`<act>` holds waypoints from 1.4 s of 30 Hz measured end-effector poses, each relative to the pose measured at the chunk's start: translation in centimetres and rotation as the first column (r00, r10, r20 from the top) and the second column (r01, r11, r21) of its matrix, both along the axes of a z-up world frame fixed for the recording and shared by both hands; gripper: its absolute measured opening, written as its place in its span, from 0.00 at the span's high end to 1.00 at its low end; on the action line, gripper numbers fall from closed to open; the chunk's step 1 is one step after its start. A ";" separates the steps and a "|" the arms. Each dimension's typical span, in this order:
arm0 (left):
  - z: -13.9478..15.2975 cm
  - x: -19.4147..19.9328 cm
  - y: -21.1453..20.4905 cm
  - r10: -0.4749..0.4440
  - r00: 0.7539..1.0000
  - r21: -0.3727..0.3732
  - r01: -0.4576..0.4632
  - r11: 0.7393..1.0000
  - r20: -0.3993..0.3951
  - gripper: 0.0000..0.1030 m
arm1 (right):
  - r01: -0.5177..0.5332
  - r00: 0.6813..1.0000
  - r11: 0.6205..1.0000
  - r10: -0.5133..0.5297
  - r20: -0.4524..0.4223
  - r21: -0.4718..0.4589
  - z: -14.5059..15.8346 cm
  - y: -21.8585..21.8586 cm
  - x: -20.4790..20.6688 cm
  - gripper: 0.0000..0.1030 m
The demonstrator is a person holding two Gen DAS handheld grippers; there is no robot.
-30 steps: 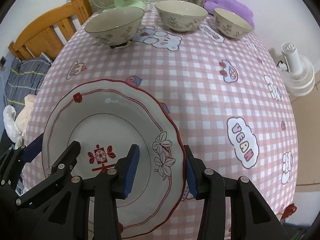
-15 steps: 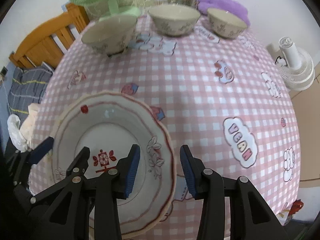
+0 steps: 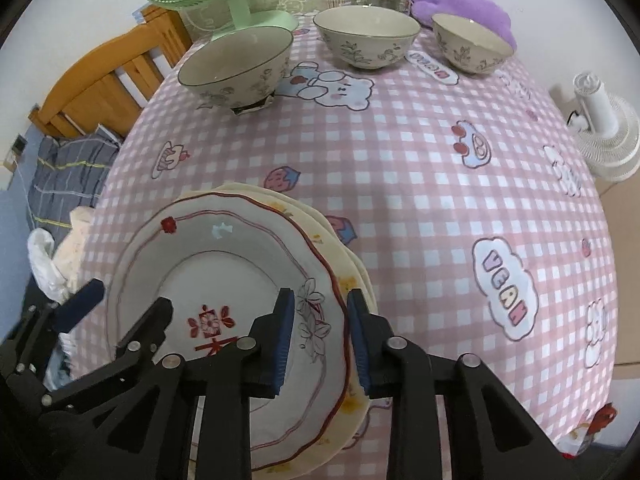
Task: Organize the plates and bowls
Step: 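Lower the red-rimmed plate onto the yellow-flowered plates with both grippers, then open both grippers and withdraw from the plate stack, then move both grippers to the large olive-green bowl and grasp its rim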
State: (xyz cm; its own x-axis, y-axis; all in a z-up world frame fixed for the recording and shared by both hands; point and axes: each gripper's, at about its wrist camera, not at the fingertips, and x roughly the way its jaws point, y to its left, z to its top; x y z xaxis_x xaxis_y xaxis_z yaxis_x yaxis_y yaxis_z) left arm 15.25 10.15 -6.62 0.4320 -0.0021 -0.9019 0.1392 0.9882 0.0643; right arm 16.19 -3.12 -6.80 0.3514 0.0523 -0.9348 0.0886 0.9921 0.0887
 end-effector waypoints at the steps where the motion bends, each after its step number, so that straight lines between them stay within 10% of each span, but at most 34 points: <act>1: 0.2 0.0 0.0 -0.005 1.000 -0.006 0.005 1.000 0.003 0.25 | 0.017 1.000 1.000 -0.017 -0.004 0.021 0.2 -0.3 0.1 0.63; 6: 2.1 0.1 0.0 -0.024 0.999 -0.055 0.025 0.998 0.031 0.14 | -0.015 0.998 1.000 0.013 0.061 0.021 2.6 0.5 -0.1 0.39; 22: 7.8 4.9 -0.6 0.048 0.987 -0.120 -0.029 0.992 0.153 0.06 | -0.094 0.972 0.995 0.096 0.215 -0.020 9.3 1.1 3.9 0.37; 42: 4.7 18.4 -1.8 0.187 0.966 -0.047 -0.181 0.982 0.180 0.20 | -0.098 0.965 0.995 0.097 0.242 -0.005 6.3 -0.2 18.7 0.37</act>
